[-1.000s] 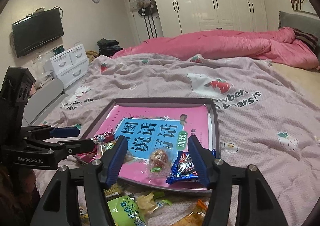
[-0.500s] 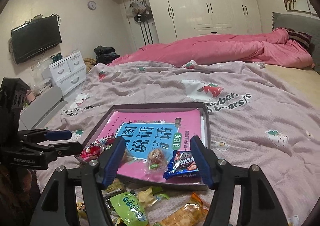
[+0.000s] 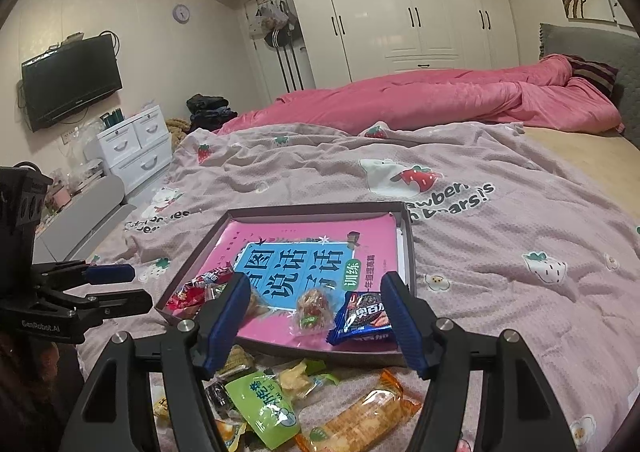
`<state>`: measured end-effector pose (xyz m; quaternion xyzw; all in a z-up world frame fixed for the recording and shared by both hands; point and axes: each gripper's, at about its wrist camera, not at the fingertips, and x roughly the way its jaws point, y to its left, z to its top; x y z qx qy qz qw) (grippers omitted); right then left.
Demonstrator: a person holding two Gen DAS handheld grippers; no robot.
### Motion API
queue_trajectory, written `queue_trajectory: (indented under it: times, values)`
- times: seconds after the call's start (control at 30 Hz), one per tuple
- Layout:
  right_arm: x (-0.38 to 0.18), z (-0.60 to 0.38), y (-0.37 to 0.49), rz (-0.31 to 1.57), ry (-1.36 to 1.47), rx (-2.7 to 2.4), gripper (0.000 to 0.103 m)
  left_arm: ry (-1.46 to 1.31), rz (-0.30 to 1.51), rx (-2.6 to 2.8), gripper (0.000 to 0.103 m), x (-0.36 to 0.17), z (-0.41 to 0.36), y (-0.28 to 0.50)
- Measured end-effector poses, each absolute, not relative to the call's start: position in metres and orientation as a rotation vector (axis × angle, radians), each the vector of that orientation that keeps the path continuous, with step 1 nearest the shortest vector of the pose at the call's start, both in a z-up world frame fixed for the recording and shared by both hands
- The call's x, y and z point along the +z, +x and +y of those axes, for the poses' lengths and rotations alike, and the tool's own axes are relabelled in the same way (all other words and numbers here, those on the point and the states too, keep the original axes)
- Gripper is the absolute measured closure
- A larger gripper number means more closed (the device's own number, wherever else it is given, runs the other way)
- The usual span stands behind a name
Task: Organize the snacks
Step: 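Move both tools back over the snack pile beside the tray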
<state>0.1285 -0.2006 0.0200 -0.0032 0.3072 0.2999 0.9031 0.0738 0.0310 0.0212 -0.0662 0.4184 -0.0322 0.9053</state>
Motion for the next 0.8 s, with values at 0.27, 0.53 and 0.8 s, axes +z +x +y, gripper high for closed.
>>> queue_trajectory:
  times: [0.27,0.53,0.8]
  values:
    - [0.021,-0.201,0.124,0.639,-0.003,0.619,0.036,-0.085,0.886,-0.107,0.026,0.017,0.020,0.064]
    - [0.020,-0.205,0.114,0.648,-0.001,0.616,0.036,-0.042,0.914,-0.149,0.026,0.010,0.009,0.053]
    - [0.017,-0.201,0.111,0.669,-0.016,0.635,0.036,-0.009,0.942,-0.191,0.026,0.002,0.002,0.047]
